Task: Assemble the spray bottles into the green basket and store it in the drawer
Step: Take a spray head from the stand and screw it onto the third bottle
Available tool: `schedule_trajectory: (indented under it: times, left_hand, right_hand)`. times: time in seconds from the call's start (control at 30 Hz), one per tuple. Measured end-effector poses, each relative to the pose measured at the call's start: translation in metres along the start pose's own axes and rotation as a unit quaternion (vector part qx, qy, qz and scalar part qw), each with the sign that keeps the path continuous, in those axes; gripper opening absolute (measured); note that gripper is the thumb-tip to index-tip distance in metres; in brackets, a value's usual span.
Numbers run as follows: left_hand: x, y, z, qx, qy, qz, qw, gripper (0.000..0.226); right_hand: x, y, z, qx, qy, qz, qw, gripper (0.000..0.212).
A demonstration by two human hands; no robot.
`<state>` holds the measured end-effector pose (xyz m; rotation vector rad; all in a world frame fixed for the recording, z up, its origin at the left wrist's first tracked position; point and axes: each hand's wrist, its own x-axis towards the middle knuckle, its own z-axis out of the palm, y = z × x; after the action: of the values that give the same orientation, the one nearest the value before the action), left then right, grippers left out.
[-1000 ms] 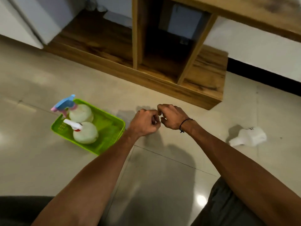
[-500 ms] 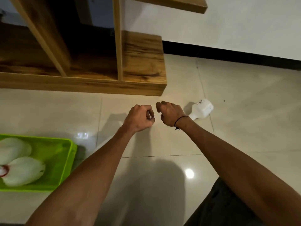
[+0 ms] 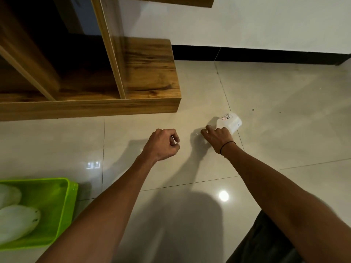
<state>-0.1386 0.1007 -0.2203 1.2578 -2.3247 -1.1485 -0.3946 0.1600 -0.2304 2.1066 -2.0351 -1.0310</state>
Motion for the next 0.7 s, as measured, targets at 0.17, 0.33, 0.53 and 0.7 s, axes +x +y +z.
schedule_trajectory:
  times: [0.17,0.33,0.53,0.7]
  left_hand:
    - [-0.002,-0.008,-0.001,-0.010,0.008,-0.013,1.000,0.007]
    - [-0.010,-0.014,-0.005,-0.018,0.013,-0.022,1.000,0.011]
    - [-0.021,-0.035,-0.021,-0.022,0.074,-0.062,0.995,0.057]
    - [-0.040,-0.064,-0.043,-0.178,0.150,-0.131,0.964,0.097]
  right_hand:
    - [0.006,0.001,-0.002,-0.008,0.003,-0.007,1.000,0.046]
    - [0.015,-0.023,-0.020,0.045,0.027,-0.035,0.998,0.047]
    - [0.037,-0.086,-0.089,0.264,0.110,-0.064,0.956,0.032]
    - [0.044,-0.127,-0.143,0.479,0.140,-0.102,0.860,0.034]
